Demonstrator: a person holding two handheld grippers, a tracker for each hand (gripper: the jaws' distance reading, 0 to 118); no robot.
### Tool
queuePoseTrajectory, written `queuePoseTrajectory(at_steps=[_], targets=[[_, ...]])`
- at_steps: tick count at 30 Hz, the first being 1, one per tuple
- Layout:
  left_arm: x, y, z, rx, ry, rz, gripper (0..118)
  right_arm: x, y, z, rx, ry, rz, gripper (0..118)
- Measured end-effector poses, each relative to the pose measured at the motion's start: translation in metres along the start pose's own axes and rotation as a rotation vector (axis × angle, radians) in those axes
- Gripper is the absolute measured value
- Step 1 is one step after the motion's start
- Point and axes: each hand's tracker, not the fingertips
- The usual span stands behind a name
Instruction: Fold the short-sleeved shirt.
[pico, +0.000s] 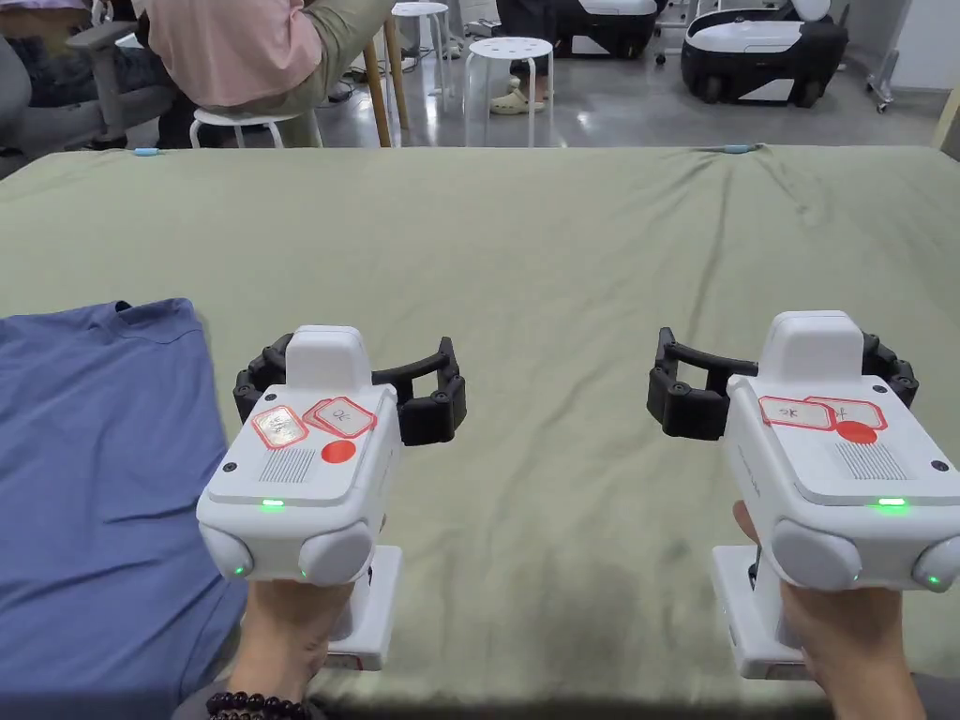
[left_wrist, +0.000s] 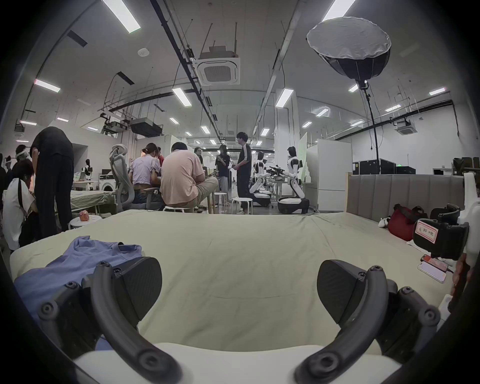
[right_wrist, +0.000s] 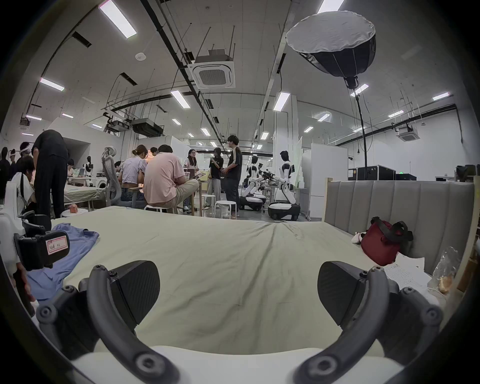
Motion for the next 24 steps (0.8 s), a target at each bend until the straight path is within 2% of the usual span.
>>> queuePoseTrajectory(at_steps=[24], targets=[[0.0005,0.0004,0.0006,0.001,-0.013,-0.012,118,-0.0027,0.0011,-0.0020,-0.016,0.006,0.016,118]])
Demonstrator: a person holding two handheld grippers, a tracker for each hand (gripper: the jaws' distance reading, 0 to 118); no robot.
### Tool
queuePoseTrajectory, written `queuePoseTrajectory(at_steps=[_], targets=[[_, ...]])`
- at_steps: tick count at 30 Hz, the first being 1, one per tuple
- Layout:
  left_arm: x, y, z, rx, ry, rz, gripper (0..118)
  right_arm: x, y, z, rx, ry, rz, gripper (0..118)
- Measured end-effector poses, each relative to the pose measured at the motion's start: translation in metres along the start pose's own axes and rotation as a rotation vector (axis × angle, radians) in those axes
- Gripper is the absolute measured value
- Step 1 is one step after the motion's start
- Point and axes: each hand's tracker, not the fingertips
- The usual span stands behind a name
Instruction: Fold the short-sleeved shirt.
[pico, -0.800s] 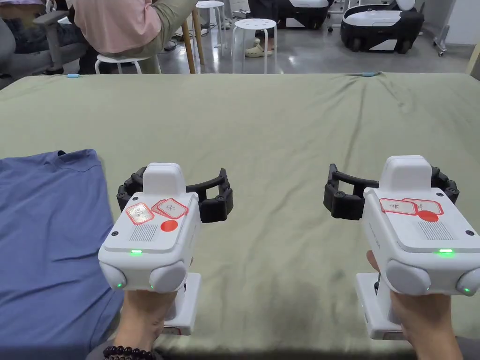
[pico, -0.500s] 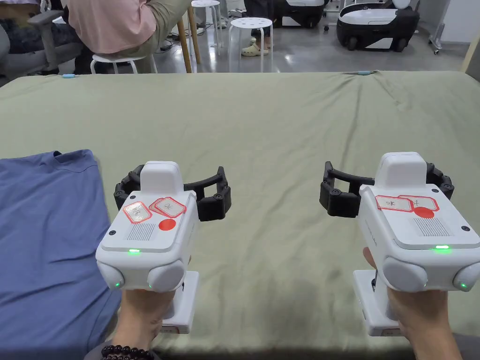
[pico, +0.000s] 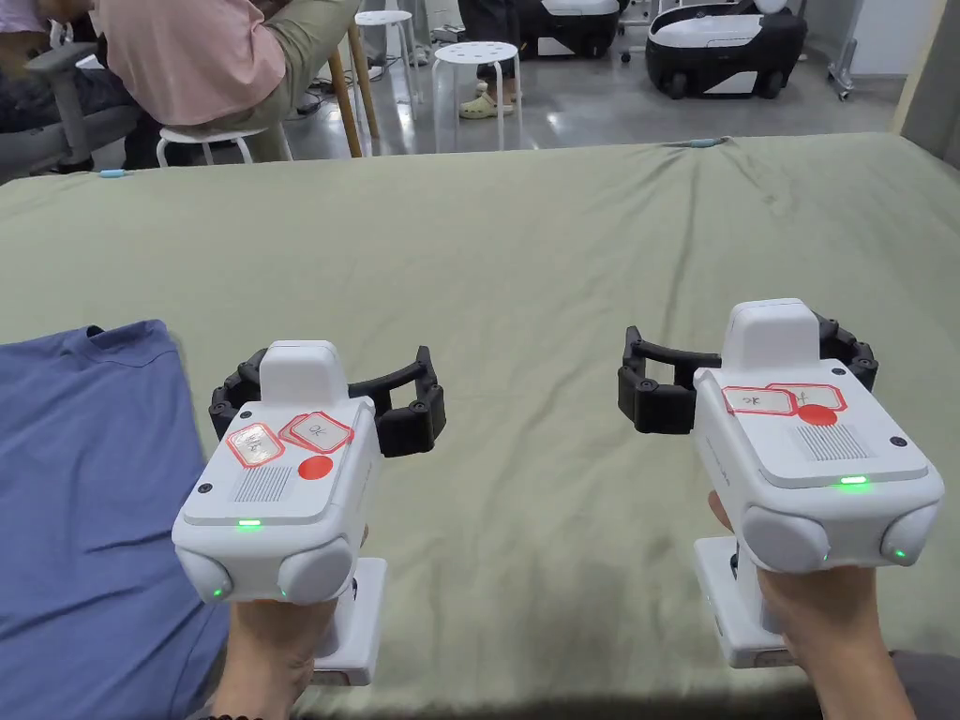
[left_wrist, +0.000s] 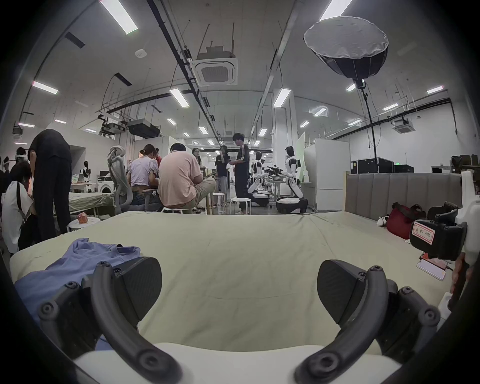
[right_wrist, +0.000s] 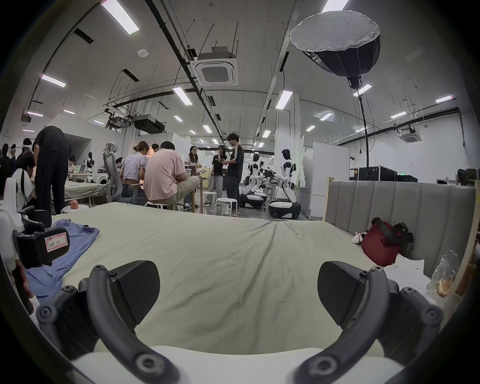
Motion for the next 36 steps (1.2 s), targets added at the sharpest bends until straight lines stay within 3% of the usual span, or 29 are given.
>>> queuePoseTrajectory(at_steps=[21,36], targets=[[-0.0014,-0.0033,0.0020,0.021,0.004,-0.013,118,-0.0041,-0.0018,-0.0015,-0.017,0.019,0.017,118],[0.0018,-0.0040,0.0028,0.026,-0.010,0.009,118,-0.0012,-0.0053,0.0008,-0.016,-0.035,0.001,118]])
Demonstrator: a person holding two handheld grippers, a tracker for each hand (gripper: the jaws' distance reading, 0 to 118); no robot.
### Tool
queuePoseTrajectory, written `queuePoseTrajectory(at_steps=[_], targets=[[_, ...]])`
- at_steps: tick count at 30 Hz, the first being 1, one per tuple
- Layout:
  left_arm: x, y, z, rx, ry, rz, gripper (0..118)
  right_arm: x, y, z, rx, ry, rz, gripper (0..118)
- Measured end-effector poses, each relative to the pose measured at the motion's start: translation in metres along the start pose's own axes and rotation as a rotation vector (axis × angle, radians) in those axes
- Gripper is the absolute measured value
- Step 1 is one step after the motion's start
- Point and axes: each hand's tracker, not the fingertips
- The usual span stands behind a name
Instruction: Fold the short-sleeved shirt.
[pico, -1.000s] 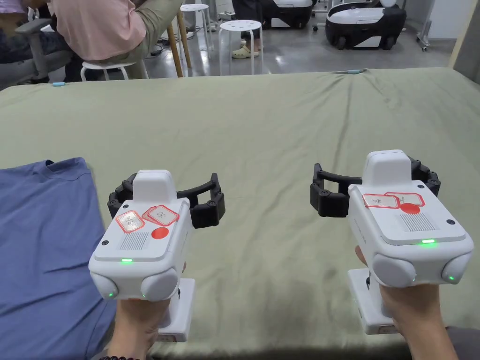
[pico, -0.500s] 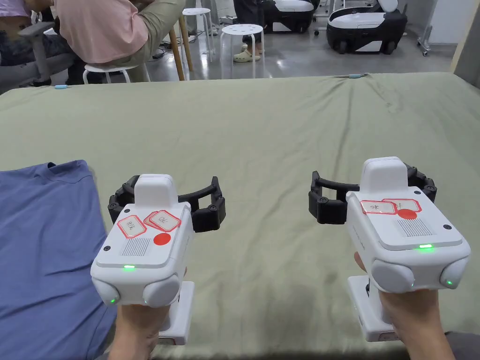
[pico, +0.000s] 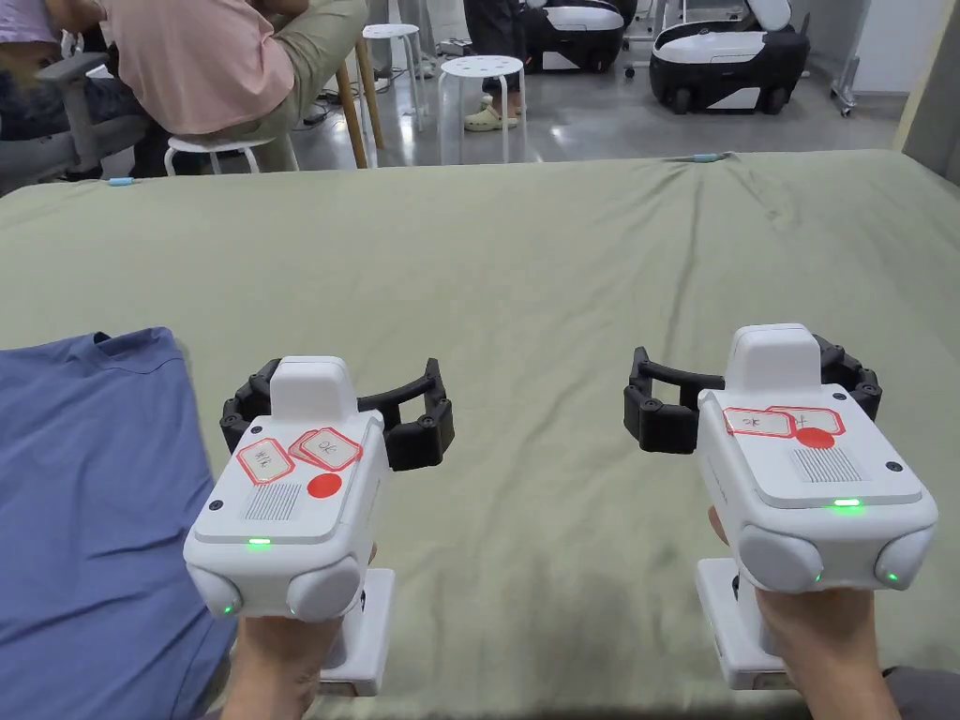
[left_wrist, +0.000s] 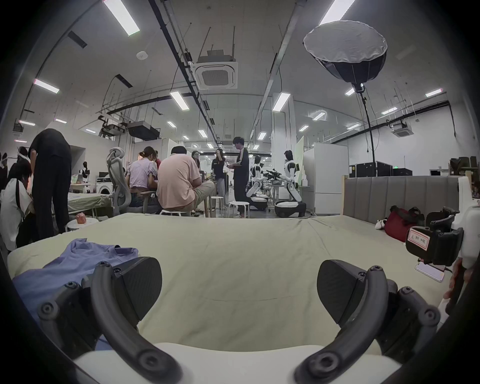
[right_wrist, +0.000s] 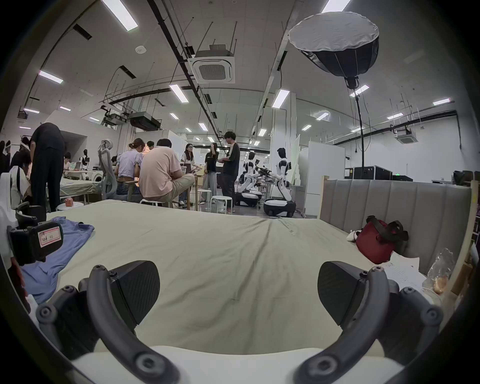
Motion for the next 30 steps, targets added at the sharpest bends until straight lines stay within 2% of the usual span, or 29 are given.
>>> queuePoseTrajectory(at_steps=[2,3,4,5,6,7,9,13,18,23,30], targets=[[-0.001,0.002,0.002,-0.019,-0.009,0.008,117,0.004,0.001,0.001,-0.024,0.019,-0.030,118],[-0.002,0.003,0.004,-0.020,-0.039,0.033,109,0.005,0.001,0.003,-0.018,0.019,-0.039,113],[-0.002,0.003,0.006,-0.009,-0.030,0.036,76,0.005,0.000,0.003,-0.011,0.010,-0.039,87],[-0.001,0.003,0.006,0.000,-0.006,0.034,34,0.006,0.001,0.004,-0.014,-0.012,-0.028,52],[0.001,0.003,0.003,-0.001,0.032,0.008,0,0.005,0.000,0.002,-0.029,-0.022,-0.016,7],[0.001,0.007,0.002,-0.004,0.065,-0.005,1,0.005,0.000,0.003,-0.038,-0.035,-0.007,0],[-0.004,0.014,0.000,-0.030,0.006,0.045,1,0.008,-0.002,0.004,-0.036,0.006,-0.038,0],[-0.005,0.016,0.000,-0.019,0.040,0.030,1,0.002,-0.002,0.007,-0.030,-0.008,0.002,0],[-0.024,0.018,0.013,-0.016,0.084,0.035,1,-0.021,0.010,0.008,-0.009,0.041,0.017,0],[-0.069,0.022,0.045,0.004,0.207,0.024,1,-0.083,0.017,0.002,0.008,0.185,0.022,0],[-0.149,0.033,0.112,0.008,0.461,-0.004,1,-0.200,0.025,0.000,0.039,0.484,0.034,0]])
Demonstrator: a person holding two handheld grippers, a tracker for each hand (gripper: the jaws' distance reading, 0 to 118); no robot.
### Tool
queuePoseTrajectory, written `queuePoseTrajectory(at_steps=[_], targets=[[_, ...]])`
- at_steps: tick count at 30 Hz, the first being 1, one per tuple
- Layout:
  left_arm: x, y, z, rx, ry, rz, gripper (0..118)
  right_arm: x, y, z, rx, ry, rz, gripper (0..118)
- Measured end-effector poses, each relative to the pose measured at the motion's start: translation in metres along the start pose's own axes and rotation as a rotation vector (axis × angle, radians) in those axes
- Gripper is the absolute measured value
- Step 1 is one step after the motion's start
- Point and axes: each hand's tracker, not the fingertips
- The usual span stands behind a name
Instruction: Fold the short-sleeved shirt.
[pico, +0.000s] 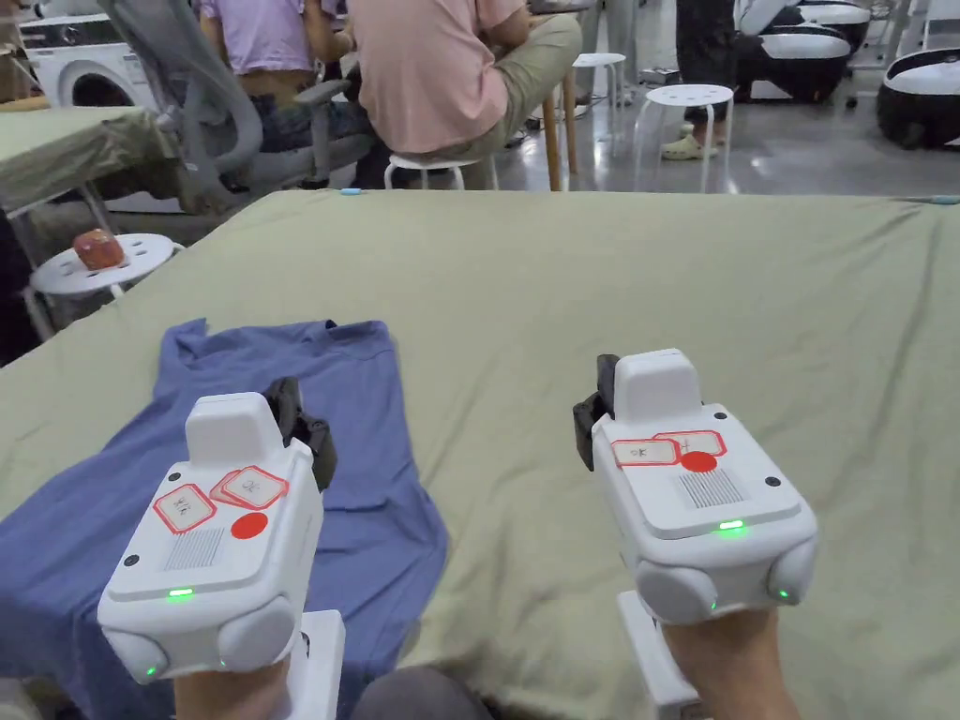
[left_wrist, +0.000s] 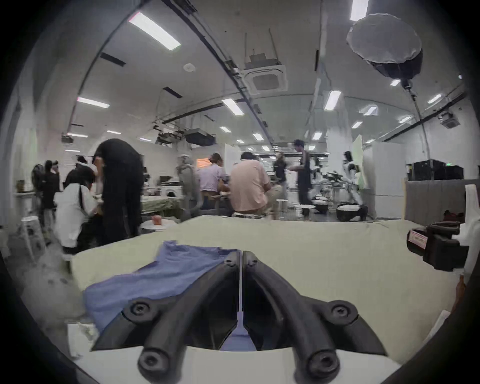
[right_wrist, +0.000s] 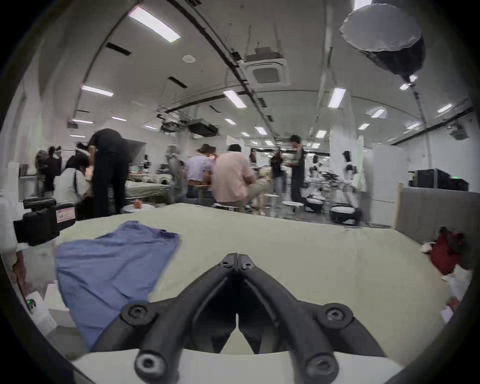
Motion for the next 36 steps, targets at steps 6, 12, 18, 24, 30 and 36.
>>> queuePoseTrajectory(at_steps=[6,12,18,24,30,36], targets=[[-0.037,0.001,0.009,0.001,0.066,0.017,1,-0.049,0.011,-0.022,0.004,0.083,0.012,0],[-0.038,-0.009,0.000,-0.027,0.054,0.012,1,-0.042,0.004,-0.046,-0.003,0.092,0.023,0],[-0.040,0.003,-0.053,-0.225,-0.067,0.033,45,-0.042,0.000,-0.049,-0.022,0.083,0.033,0],[-0.033,-0.002,-0.160,-0.418,-0.124,0.053,114,-0.042,-0.007,-0.063,-0.054,0.073,0.006,0],[-0.010,-0.050,-0.267,-0.610,-0.237,-0.151,114,-0.039,-0.015,-0.084,-0.076,0.104,0.003,1],[-0.014,-0.097,-0.342,-0.726,-0.162,-0.013,99,-0.030,-0.019,-0.095,-0.060,0.111,0.016,2]])
